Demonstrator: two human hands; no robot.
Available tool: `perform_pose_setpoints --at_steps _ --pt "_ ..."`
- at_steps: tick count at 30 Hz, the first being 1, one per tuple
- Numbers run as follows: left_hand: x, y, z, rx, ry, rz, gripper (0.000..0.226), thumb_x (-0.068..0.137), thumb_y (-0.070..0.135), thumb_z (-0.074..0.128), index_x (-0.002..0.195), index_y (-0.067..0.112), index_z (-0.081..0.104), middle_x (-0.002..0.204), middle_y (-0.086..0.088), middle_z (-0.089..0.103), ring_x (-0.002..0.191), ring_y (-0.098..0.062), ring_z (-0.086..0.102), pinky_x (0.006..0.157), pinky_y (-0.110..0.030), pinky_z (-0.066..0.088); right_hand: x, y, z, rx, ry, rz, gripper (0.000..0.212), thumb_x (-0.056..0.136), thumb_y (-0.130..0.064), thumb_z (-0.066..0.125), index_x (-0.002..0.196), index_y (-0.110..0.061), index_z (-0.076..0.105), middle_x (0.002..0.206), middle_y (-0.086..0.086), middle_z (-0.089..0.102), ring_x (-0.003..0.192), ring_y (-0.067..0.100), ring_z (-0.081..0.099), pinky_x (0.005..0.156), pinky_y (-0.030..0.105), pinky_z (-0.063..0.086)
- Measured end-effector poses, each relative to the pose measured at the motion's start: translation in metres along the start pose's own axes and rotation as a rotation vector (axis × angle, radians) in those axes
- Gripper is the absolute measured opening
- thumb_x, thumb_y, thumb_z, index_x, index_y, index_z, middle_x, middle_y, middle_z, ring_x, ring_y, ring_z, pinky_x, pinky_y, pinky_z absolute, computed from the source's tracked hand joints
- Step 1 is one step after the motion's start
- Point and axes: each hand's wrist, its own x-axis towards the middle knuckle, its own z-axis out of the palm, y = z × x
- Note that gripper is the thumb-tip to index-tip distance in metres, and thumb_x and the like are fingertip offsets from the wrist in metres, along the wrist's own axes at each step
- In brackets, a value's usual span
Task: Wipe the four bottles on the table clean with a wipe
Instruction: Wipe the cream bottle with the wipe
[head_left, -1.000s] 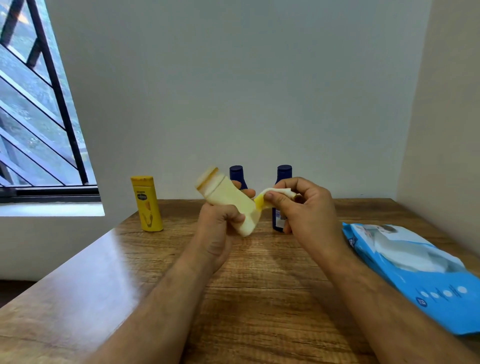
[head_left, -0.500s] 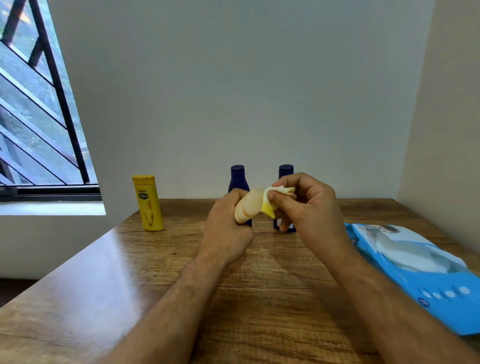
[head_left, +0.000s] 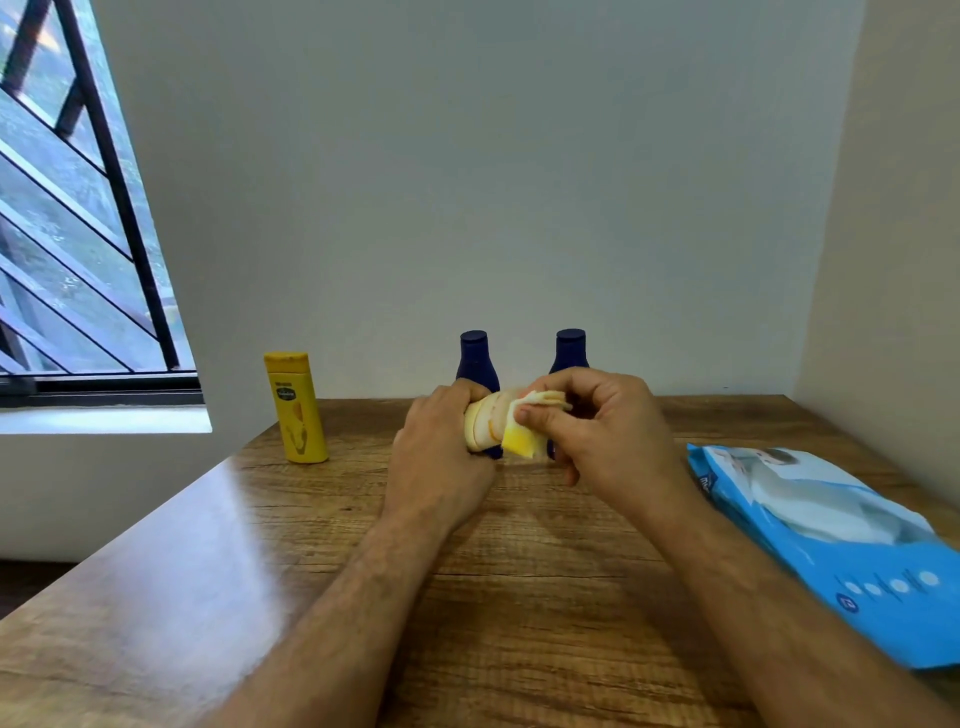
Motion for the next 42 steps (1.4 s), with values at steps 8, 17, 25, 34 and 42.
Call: perform_pose_setpoints --at_steps 8,17,25,34,42 --pt "-0.005 0.008 -0.001 0.187 -0.137 0.101 0.038 0.08 0.019 0.072 0.104 0.035 0.048 0.101 0.016 0.05 0.104 -0.012 0.049 0.091 -0.038 0.044 -0.004 0.0 0.005 -0.072 0.0 -0.099 0.016 0.085 -0.027 0.075 0.083 -0.039 0.066 0.079 -0.016 0.067 0.071 -0.008 0.062 0.053 0.008 0.047" --pt "-0.003 0.007 0.011 -0.044 -0.103 -0.095 0.043 0.073 0.007 0.072 0.093 0.038 0.05 0.092 0.011 0.061 0.089 -0.015 0.059 0.076 -0.045 0.056 -0.001 -0.002 0.003 0.23 0.014 -0.02 0.004 0.092 -0.016 0.067 0.095 -0.018 0.07 0.068 -0.003 0.065 0.049 0.012 0.057 0.042 0.029 0.05" --pt "-0.003 0.006 0.008 -0.132 -0.104 -0.157 0.049 0.072 -0.004 0.067 0.1 0.033 0.05 0.098 0.005 0.059 0.091 -0.013 0.054 0.071 -0.032 0.045 0.003 0.005 -0.001 0.038 0.227 -0.092 0.01 0.092 -0.02 0.069 0.094 -0.028 0.062 0.089 -0.006 0.067 0.071 0.014 0.07 0.053 0.031 0.06" --pt "-0.002 0.005 0.009 -0.104 -0.046 -0.155 0.049 0.073 0.0 0.073 0.108 0.03 0.056 0.104 0.004 0.062 0.095 -0.014 0.056 0.08 -0.036 0.053 -0.001 0.004 0.005 -0.162 0.0 -0.206 0.025 0.087 -0.012 0.073 0.086 -0.038 0.072 0.094 -0.015 0.064 0.091 -0.001 0.058 0.071 0.008 0.047" --pt "0.0 0.004 0.01 -0.132 -0.024 -0.147 0.045 0.076 0.0 0.071 0.11 0.025 0.056 0.103 0.001 0.063 0.09 -0.015 0.058 0.074 -0.032 0.051 -0.002 0.003 0.004 -0.163 0.0 -0.288 0.017 0.082 -0.025 0.078 0.099 -0.028 0.077 0.102 -0.017 0.069 0.097 -0.003 0.062 0.077 0.01 0.05"
